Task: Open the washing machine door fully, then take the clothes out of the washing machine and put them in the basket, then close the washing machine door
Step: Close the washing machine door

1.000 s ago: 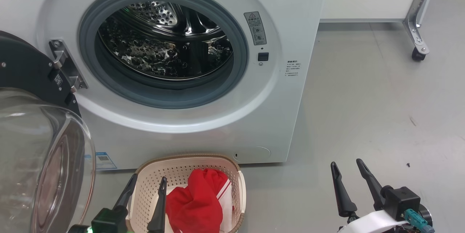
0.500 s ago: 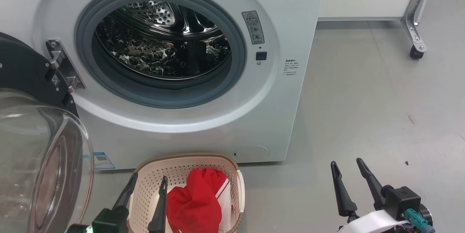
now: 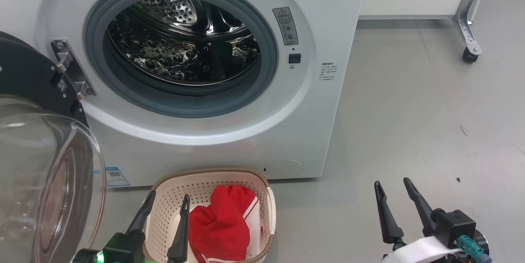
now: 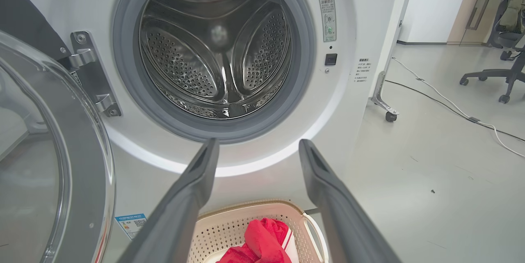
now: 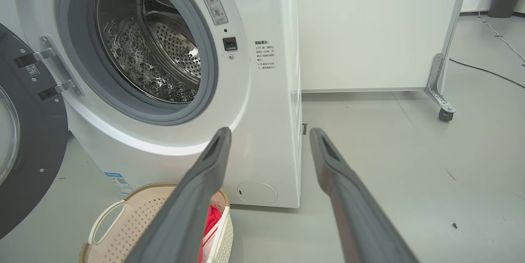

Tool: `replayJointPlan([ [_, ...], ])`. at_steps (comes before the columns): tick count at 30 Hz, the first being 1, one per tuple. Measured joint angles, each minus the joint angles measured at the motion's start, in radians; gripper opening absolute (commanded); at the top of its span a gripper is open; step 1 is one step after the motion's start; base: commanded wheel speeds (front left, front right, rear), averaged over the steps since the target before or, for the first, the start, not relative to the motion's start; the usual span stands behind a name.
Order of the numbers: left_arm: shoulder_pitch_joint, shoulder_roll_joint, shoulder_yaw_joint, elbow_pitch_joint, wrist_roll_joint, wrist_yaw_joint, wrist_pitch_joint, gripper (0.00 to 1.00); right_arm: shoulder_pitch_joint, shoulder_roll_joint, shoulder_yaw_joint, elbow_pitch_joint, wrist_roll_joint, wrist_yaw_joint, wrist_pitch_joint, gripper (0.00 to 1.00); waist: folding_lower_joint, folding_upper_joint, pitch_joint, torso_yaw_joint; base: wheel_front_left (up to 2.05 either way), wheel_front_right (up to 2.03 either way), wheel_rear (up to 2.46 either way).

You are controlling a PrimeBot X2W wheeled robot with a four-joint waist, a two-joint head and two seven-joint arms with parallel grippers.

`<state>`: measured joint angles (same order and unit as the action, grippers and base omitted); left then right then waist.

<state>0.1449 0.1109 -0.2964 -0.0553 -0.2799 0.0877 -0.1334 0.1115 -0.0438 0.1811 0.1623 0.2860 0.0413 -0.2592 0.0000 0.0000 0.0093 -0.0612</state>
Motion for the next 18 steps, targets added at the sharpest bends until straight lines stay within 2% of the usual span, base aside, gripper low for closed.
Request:
replayJointPlan([
  [18, 0.005, 0.009, -0.007, -0.033, 0.018, 0.001, 0.016, 1.0, 0.0, 0.0, 0.0, 0.0, 0.0, 0.0, 0.0, 1.0, 0.0, 0.0, -0.001, 0.001, -1.04, 1.04, 0.0],
])
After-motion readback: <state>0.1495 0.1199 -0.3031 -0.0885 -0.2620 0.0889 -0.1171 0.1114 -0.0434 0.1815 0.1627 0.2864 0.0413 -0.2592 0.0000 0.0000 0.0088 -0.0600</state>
